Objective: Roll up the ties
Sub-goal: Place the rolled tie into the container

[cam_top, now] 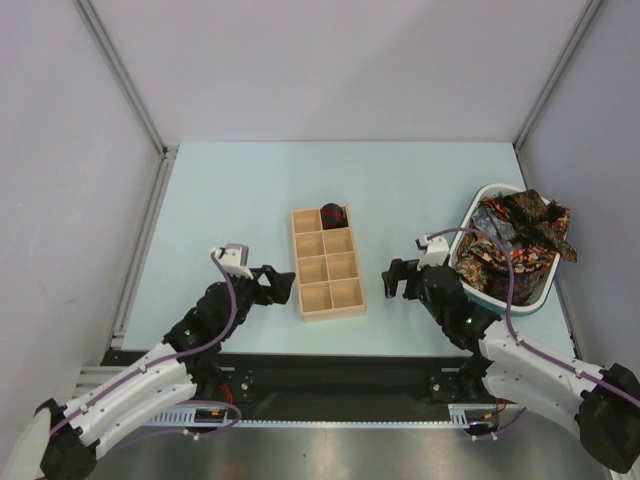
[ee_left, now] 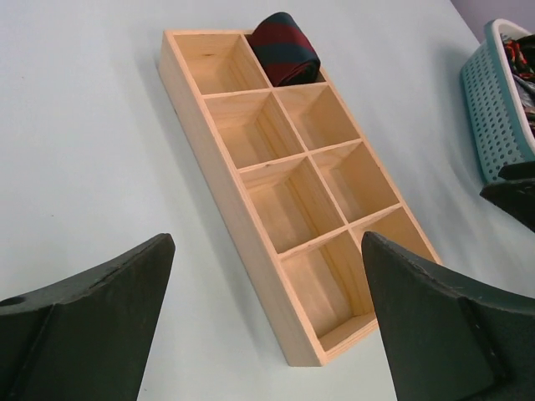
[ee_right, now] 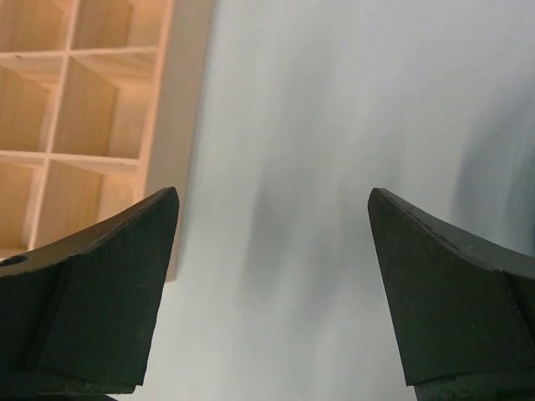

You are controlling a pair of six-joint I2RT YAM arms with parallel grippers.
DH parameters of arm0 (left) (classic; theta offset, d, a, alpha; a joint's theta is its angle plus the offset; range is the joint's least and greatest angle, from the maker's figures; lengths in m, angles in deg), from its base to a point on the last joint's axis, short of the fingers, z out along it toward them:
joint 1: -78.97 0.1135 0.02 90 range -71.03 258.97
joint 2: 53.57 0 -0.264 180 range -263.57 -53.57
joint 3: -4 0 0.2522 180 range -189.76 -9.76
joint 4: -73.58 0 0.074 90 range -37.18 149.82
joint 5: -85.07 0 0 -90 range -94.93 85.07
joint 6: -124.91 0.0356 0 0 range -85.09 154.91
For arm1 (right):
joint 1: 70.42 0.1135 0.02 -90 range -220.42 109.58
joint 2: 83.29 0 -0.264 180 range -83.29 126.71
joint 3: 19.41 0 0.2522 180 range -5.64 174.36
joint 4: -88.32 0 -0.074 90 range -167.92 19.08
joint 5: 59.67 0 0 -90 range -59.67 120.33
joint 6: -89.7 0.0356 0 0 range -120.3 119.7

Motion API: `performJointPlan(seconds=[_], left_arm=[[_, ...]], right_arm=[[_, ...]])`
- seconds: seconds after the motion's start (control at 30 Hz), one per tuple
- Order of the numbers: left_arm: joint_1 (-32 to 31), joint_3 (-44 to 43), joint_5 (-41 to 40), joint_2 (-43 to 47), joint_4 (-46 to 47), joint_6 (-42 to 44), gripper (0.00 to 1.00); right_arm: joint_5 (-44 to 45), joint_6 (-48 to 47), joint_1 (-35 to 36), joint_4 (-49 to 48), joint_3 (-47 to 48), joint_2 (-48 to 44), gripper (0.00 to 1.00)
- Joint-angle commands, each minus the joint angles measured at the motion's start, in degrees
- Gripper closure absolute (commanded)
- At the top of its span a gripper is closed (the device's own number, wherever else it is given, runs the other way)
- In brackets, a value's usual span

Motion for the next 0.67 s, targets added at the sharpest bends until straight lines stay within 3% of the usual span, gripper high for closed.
performJointPlan(seconds=[0.0, 0.33, 0.63], left_arm=[[0.11, 4.44, -1.6, 4.94, 4.86, 6.32, 0.0], [0.11, 5.51, 0.16, 11.99, 3.55, 8.08, 0.0], [0.03, 5.34, 1.74, 7.78, 5.13, 6.85, 0.0]], right_arm=[[2.43, 3.18, 0.14, -10.61, -3.02, -2.37, 0.0], [4.2, 3.63, 0.05, -7.36, -1.62, 0.18, 0.0], [5.78, 4.07, 0.05, -6.92, -1.53, 0.36, 0.0]])
